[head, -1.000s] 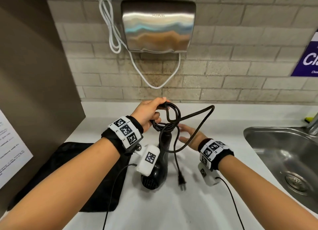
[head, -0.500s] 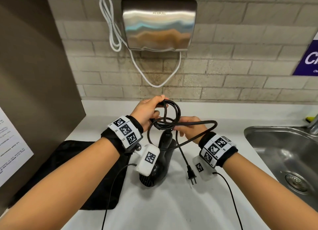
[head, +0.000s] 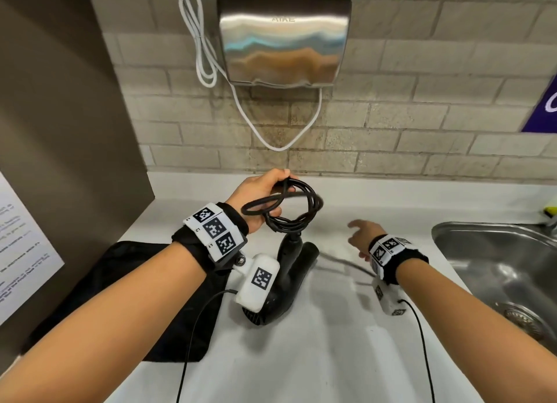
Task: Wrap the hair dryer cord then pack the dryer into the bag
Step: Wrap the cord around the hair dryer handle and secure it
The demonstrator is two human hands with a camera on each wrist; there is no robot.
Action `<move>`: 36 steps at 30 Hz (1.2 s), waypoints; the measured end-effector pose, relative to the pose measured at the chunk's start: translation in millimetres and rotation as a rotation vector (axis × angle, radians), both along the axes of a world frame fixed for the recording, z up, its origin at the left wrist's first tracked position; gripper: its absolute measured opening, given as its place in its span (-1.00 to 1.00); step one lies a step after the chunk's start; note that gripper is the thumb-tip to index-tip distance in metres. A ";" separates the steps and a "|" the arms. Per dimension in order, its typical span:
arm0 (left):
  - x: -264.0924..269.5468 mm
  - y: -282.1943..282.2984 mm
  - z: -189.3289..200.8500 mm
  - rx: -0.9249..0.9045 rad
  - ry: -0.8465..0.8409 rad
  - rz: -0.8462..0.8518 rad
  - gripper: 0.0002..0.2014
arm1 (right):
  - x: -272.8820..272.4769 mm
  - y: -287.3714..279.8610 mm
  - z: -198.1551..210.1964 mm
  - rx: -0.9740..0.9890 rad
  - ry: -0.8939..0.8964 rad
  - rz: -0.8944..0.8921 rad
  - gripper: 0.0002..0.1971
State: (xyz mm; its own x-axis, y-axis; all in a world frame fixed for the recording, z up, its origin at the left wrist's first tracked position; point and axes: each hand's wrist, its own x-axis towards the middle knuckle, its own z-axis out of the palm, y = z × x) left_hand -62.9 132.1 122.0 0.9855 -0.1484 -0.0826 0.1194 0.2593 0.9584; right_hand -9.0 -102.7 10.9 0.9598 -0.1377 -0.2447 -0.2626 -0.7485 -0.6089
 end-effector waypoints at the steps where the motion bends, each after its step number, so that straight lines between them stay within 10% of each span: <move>1: 0.1 -0.7 -0.2 -0.005 -0.005 0.016 -0.76 | -4.6 8.4 6.0 0.027 -0.072 0.045 -0.54; 7: 0.7 -4.8 -3.1 -0.010 -0.015 0.082 -0.74 | -37.7 68.8 47.6 0.466 -0.297 0.527 -0.41; 15: 4.2 -6.4 -5.6 0.022 -0.020 0.081 -0.78 | -39.3 79.9 39.9 0.634 -0.330 0.483 -0.66; 24: 3.3 2.1 -2.5 0.094 0.051 0.016 -0.80 | 14.5 49.6 -4.3 0.187 -0.233 0.035 -0.83; 30: 8.7 11.2 -1.2 0.062 0.010 0.045 -0.83 | 20.6 65.1 -19.7 -0.177 -0.024 0.142 -0.72; 36: 12.7 11.1 -0.4 0.051 -0.030 0.016 -0.84 | -15.0 88.5 52.6 0.515 -0.414 0.481 -0.49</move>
